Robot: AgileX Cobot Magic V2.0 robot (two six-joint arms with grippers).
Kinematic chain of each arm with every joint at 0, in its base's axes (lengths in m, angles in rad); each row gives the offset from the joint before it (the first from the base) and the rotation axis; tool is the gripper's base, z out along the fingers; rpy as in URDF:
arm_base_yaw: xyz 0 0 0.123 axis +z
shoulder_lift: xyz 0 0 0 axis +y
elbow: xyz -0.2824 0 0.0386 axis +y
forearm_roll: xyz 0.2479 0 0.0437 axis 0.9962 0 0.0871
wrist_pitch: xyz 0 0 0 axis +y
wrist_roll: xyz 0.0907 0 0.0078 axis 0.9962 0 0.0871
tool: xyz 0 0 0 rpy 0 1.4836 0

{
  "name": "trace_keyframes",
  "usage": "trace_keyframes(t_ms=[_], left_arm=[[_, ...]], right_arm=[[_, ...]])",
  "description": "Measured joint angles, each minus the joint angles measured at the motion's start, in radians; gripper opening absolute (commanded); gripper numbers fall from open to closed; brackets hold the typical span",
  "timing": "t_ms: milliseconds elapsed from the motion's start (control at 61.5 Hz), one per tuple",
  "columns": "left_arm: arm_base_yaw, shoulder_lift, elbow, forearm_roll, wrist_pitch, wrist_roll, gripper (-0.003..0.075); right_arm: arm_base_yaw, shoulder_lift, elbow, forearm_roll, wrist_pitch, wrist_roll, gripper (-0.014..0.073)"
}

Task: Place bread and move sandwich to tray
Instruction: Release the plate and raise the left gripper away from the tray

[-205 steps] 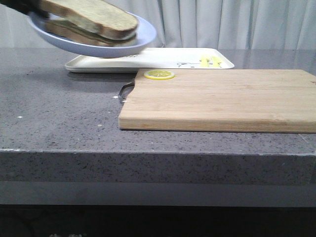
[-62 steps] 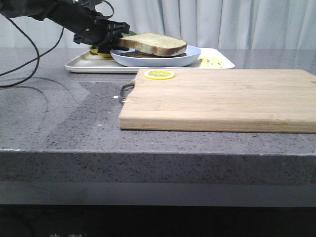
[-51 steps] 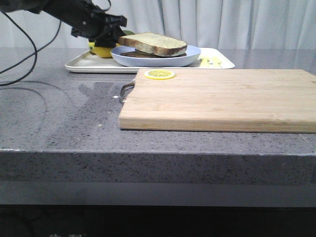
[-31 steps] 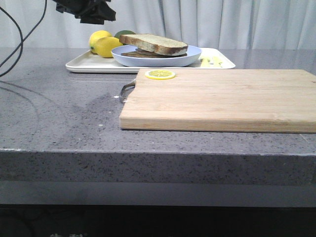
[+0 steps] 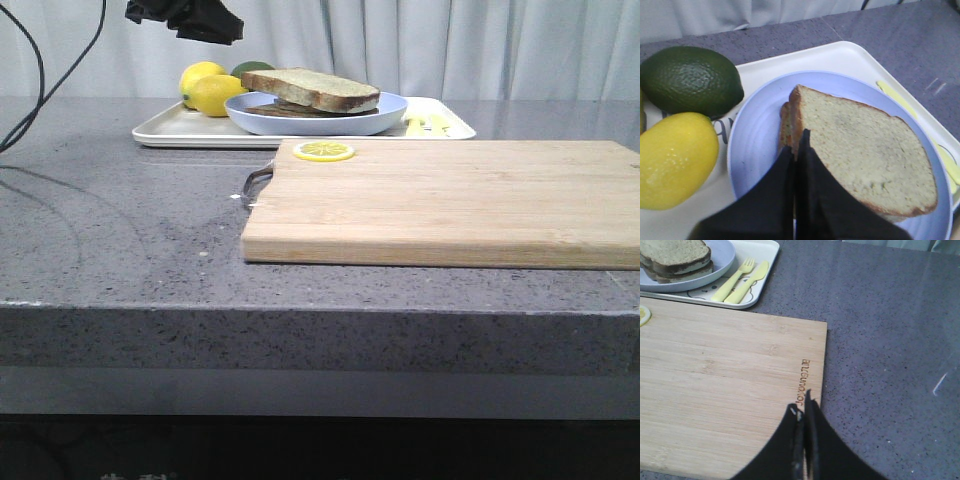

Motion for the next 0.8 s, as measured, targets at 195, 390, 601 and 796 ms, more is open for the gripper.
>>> trace_keyframes(t_ms=[195, 390, 601, 796], left_arm=[[0.0, -0.047, -0.001, -0.002, 0.065, -0.009, -0.0018], [0.0, -0.097, -0.003, -0.007, 0.098, -0.044, -0.0018], [0.0, -0.12, -0.004, -0.013, 0.134, -0.096, -0.0018], [0.0, -0.137, -0.004, -0.013, 0.137, -0.151, -0.0018]], right_arm=[[0.0, 0.0, 0.0, 0.0, -0.002, 0.0, -0.0109], [0.0, 0.0, 0.0, 0.0, -0.002, 0.0, -0.0109], [0.0, 0.0, 0.0, 0.0, -0.004, 0.0, -0.0109], [0.0, 0.0, 0.0, 0.0, -0.005, 0.0, -0.0109]])
